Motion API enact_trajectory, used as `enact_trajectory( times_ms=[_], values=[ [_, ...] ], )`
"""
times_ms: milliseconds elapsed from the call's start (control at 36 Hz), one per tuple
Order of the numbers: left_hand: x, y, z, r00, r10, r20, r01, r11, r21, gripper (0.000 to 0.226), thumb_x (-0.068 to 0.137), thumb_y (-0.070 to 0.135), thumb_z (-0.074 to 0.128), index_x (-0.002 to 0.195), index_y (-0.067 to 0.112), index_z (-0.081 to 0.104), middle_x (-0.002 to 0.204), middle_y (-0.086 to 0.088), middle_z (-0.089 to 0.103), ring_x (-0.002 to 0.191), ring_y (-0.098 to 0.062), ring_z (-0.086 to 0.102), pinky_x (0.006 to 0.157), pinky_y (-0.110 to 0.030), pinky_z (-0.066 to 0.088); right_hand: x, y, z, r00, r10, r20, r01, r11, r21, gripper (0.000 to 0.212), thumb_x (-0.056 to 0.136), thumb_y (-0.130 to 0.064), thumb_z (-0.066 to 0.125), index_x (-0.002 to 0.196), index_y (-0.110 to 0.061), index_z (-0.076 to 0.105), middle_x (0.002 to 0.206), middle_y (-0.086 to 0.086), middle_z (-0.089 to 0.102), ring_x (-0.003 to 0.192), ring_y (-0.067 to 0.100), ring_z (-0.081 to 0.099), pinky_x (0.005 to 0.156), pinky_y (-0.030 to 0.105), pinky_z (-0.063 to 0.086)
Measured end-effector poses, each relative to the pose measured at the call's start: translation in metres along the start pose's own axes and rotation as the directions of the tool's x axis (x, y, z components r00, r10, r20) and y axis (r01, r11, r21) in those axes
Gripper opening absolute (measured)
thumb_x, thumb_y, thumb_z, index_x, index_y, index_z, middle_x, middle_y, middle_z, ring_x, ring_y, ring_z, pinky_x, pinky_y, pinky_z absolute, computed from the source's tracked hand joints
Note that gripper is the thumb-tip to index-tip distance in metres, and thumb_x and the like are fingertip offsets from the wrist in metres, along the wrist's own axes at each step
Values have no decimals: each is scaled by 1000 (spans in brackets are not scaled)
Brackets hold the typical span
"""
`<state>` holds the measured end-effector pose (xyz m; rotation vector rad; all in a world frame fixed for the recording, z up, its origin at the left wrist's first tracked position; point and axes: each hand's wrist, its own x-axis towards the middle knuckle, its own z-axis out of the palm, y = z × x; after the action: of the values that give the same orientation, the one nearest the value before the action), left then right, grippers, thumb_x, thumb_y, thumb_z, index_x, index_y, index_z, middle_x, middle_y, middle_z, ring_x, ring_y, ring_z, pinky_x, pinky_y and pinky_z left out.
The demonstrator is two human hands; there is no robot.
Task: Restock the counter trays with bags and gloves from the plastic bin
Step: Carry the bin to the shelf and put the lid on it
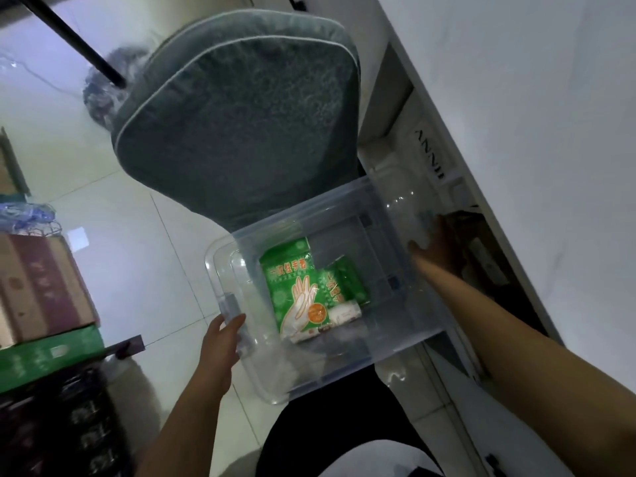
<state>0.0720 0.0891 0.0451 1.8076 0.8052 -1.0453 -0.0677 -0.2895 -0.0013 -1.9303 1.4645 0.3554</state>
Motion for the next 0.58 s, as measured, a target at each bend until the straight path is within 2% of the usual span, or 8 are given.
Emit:
enact_trajectory(
  times_ms=[111,167,250,333,389,472,528,583],
  values=[
    [-3,5,-5,999,-21,36,22,1000,-22,22,96,23,58,117,18,61,104,-7,64,90,-24,63,65,-34,53,9,-2,-6,995,86,53,-92,989,117,86,78,-45,58,153,-28,19,156,7,34,139,34,34,110,54,33],
    [-3,5,-10,997,-35,63,36,999,-26,12,96,24,58,106,21,62,98,-5,61,84,-22,62,63,-33,52,10,-6,-11,988,116,103,-131,978,160,88,75,-46,57,153,-31,18,156,5,33,139,33,35,109,53,34],
    [-2,6,-17,993,-41,109,44,999,-18,13,94,25,59,105,19,63,96,-6,61,85,-23,64,58,-33,55,4,-14,-17,983,145,113,-162,972,169,84,77,-47,58,151,-33,21,153,5,36,136,32,39,108,49,38],
    [-1,5,-24,991,-35,129,36,999,-6,15,91,26,61,105,20,63,99,-6,60,86,-23,63,59,-34,56,-6,-16,-21,981,179,72,-189,965,179,73,83,-39,61,148,-23,33,150,10,40,133,33,43,108,46,39],
    [-2,2,-30,991,-27,129,26,1000,11,19,90,27,61,108,20,63,104,-6,59,86,-22,63,62,-34,55,-19,-14,-24,982,165,90,-182,953,244,67,86,-34,62,146,-15,39,146,11,45,130,33,47,106,45,41],
    [-5,0,-41,991,-20,133,16,999,28,29,89,28,61,117,19,61,107,-6,61,87,-23,63,64,-35,55,-50,-8,-29,975,191,110,-217,926,310,68,86,-40,63,144,-11,43,145,12,48,127,32,50,102,37,45],
    [-7,0,-52,991,-24,133,18,999,50,31,88,31,62,117,20,60,104,-6,62,87,-24,62,70,-37,55,-79,2,-32,960,248,130,-277,912,304,66,84,-44,64,136,-6,51,133,16,56,114,34,58,92,36,50],
    [-9,0,-67,989,-19,145,7,997,81,33,89,34,61,119,20,58,106,-7,61,92,-24,59,73,-37,53,-112,20,-27,957,256,133,-288,873,393,58,80,-40,68,126,-5,59,120,15,64,100,33,65,88,41,56]
  ],
)
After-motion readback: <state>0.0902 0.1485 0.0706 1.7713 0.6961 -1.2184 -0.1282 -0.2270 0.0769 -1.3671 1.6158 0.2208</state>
